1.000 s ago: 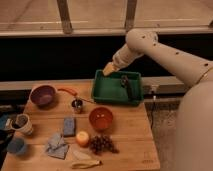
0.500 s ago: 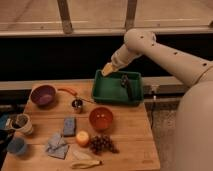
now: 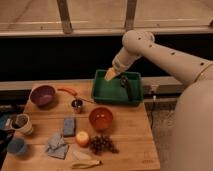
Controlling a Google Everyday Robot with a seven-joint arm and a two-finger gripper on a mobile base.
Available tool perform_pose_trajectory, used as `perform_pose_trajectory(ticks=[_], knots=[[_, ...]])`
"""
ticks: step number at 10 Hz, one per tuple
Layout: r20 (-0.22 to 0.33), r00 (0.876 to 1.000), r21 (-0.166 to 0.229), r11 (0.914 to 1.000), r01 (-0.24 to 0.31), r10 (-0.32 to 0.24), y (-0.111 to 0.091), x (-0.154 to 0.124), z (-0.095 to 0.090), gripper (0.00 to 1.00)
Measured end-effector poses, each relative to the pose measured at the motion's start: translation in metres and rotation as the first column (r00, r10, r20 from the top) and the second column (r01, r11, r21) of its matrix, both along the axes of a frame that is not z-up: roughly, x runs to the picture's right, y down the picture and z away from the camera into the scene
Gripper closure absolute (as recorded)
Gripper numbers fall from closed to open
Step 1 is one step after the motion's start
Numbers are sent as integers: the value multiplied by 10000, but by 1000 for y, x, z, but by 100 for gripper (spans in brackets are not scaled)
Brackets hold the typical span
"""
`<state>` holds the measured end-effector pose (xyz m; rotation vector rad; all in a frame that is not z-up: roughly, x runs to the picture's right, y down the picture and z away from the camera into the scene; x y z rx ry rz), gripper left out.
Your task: Place fork in plastic cup
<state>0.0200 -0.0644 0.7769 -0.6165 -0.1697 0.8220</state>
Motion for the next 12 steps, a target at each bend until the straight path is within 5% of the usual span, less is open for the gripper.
perform_pose_trajectory(ticks=[3,7,12], knots=[[454,9945,226,9954,932,-942,3,-60,19,49],[1276,9662,646,9739,2174,-2242,5,-168,42,49],[1285,9638,679,9717,2263,-2334,5,-171,43,49]])
